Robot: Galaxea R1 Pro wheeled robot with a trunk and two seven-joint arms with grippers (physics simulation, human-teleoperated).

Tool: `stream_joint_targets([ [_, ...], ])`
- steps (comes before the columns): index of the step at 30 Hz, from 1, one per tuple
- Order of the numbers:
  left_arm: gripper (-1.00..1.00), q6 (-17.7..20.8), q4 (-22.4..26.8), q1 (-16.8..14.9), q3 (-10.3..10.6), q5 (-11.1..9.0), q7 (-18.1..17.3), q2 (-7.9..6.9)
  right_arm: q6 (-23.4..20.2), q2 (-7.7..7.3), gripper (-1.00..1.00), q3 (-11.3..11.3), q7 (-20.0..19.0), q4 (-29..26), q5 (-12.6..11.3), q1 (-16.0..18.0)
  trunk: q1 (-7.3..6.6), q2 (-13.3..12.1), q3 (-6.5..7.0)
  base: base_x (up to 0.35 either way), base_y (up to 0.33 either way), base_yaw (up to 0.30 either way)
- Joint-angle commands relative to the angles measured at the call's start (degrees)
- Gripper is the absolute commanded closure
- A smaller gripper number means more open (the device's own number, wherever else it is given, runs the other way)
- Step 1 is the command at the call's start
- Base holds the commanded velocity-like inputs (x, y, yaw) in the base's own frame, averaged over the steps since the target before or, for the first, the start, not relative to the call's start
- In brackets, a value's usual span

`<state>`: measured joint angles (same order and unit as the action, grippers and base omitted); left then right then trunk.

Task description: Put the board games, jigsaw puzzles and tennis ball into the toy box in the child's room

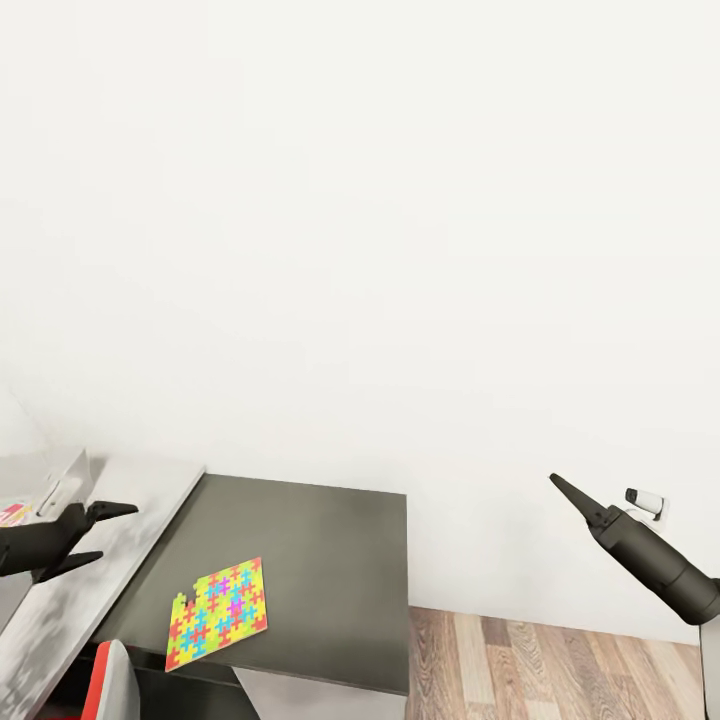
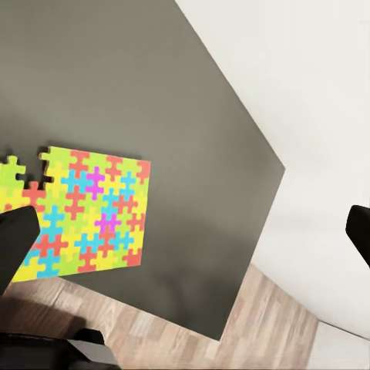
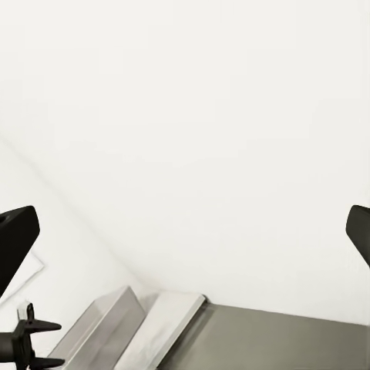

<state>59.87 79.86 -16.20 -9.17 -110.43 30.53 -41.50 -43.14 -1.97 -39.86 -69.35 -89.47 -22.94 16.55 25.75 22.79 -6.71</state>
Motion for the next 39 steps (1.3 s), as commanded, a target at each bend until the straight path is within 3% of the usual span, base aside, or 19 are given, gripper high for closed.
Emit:
stream_joint_targets([
  [1,-1.00,0.1,0.0,-0.1,0.7,0.5,0.6,0.15,-0.4,0.01,-1.00,0.0,0.0,0.0,-0.1,0.1,0.04,0.1,-0.13,0.000,0.000,0.000],
  [6,-1.00,0.1,0.1,-0.5,3.3,7.3,0.6,1.18,-0.4,0.03,-1.00,0.5,2.2,0.0,0.2,0.1,0.04,0.1,-0.13,0.000,0.000,0.000],
  [8,-1.00,-0.1,0.0,-1.2,4.4,11.6,0.6,3.58,-0.4,0.04,-1.00,2.2,6.6,0.0,0.7,0.1,0.04,0.1,-0.13,0.000,0.000,0.000],
  [9,-1.00,-0.1,0.0,-1.4,4.5,12.8,0.6,4.30,-0.5,0.04,-1.00,2.8,8.0,0.0,0.8,0.1,0.04,0.1,-0.13,0.000,0.000,0.000],
  [11,-1.00,-0.2,0.0,-2.4,4.9,18.1,0.6,6.94,-0.6,0.04,-1.00,5.6,13.9,-0.1,0.9,0.1,0.04,0.1,-0.13,0.000,0.000,0.000],
  [12,-1.00,-0.2,0.0,-2.6,5.0,19.5,0.6,7.51,-0.6,0.04,-1.00,6.4,15.4,-0.1,0.9,0.1,0.04,0.1,-0.13,0.000,0.000,0.000],
  [13,-1.00,-0.2,0.0,-3.2,5.1,22.1,0.7,8.60,-0.7,0.04,-1.00,7.9,18.2,-0.1,0.9,0.1,0.04,0.1,-0.13,0.000,0.000,0.000],
  [16,-1.00,-0.2,0.0,-3.9,5.2,25.6,0.7,10.54,-0.7,0.06,-1.00,9.8,22.3,-0.1,1.0,0.1,0.04,0.1,-0.13,0.000,0.000,0.000],
  [19,-1.00,-0.1,0.0,-5.9,5.4,29.9,1.0,13.72,-0.9,0.06,-1.00,12.2,28.5,-0.1,0.9,0.1,0.04,0.1,-0.13,0.000,0.000,0.000],
  [21,-1.00,-0.1,0.0,-7.3,5.6,31.5,1.0,14.43,-0.9,0.06,-1.00,13.0,30.6,-0.1,0.9,0.1,0.04,0.1,-0.13,0.000,0.000,0.000],
  [23,-1.00,0.1,-0.1,-10.7,6.0,34.9,1.1,15.27,-1.0,0.05,-1.00,14.1,33.5,-0.1,0.8,0.1,0.04,0.1,-0.13,0.000,0.000,0.000],
  [26,-1.00,0.1,-0.3,-12.5,7.0,37.6,1.1,15.58,-1.1,0.04,-1.00,14.6,34.7,-0.1,0.9,0.1,0.04,0.1,-0.13,0.000,0.000,0.000],
  [27,-1.00,0.0,-0.4,-13.3,7.8,39.4,1.1,15.70,-1.1,0.04,-1.00,14.8,35.2,-0.1,0.9,0.1,0.04,0.1,-0.13,0.000,0.000,0.000],
  [32,-1.00,-0.5,-0.7,-14.6,8.8,45.0,1.3,15.98,-1.2,-0.02,-1.00,15.0,35.8,-0.1,0.9,0.1,0.04,0.1,-0.13,0.000,0.000,0.000],
  [34,-1.00,-1.2,-0.8,-15.6,9.0,48.8,1.4,16.14,-1.2,-0.05,-1.00,15.0,36.0,-0.1,0.9,0.1,0.04,0.1,-0.13,0.000,0.000,0.000],
  [35,-1.00,-1.3,-0.8,-15.8,9.0,49.6,1.4,16.19,-1.2,-0.03,-1.00,15.0,36.0,-0.1,0.9,0.1,0.04,0.1,-0.13,0.000,0.000,0.000],
  [39,-1.00,-1.7,-1.8,-16.6,9.1,54.1,1.5,17.31,-1.4,-0.10,-1.00,15.2,36.8,-0.1,1.0,0.0,0.04,0.1,-0.13,0.000,0.000,0.000],
])
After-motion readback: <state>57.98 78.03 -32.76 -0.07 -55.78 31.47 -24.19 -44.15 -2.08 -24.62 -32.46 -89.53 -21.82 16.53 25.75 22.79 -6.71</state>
